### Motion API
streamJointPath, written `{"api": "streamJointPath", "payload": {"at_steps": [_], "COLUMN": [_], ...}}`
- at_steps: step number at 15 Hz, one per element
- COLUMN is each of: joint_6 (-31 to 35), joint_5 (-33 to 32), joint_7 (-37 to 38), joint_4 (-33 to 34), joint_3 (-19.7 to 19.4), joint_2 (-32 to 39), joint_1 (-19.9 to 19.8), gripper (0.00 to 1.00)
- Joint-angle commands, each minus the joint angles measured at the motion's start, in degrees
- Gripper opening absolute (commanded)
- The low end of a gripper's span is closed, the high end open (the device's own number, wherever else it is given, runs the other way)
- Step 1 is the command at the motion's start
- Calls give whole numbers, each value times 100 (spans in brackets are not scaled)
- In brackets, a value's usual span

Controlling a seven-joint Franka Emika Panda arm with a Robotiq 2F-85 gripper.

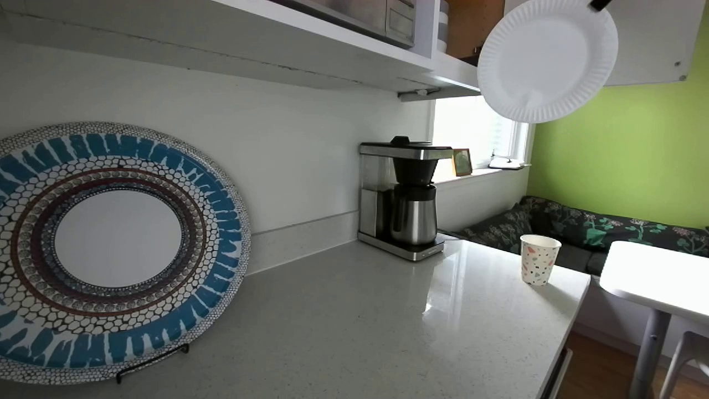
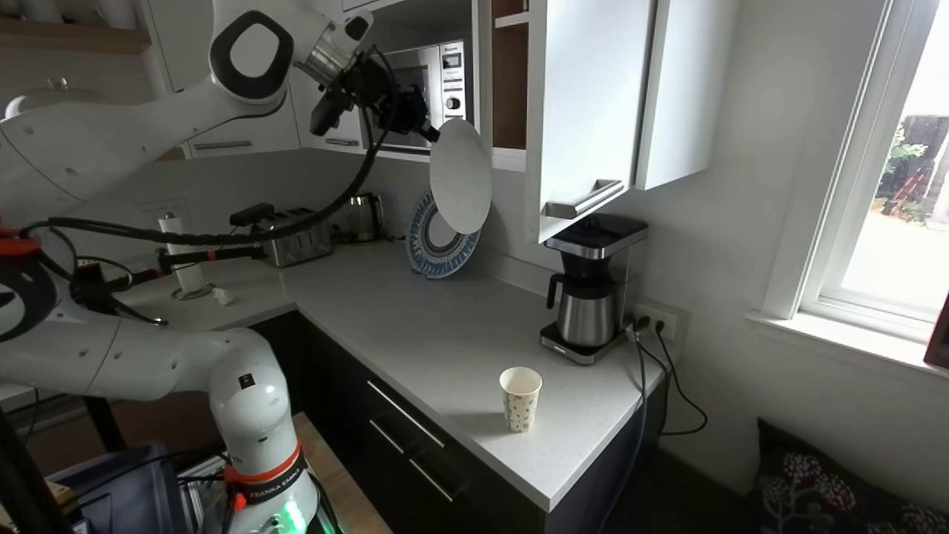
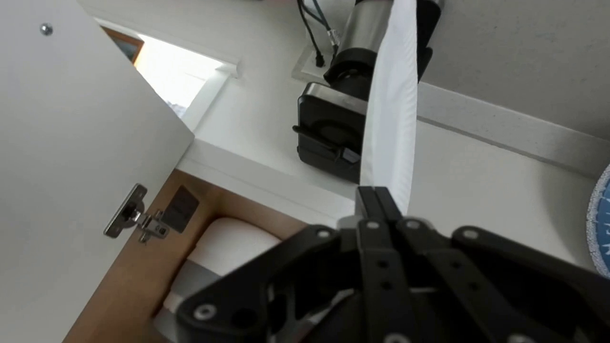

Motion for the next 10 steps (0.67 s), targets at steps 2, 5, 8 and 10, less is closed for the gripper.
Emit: {"api": "streamJointPath", "payload": {"at_steps": [2, 5, 8, 10], "joint_6": [345, 900, 1417, 1703], "joint_5": [-288, -252, -128, -43], "joint_7": [141, 278, 477, 665], "joint_4": [513, 683, 804, 854], "joint_3": [67, 73, 69, 73], "joint_2": [204, 373, 615, 804], "joint_1": [133, 124, 143, 148], "gripper": [0, 0, 0, 0]}}
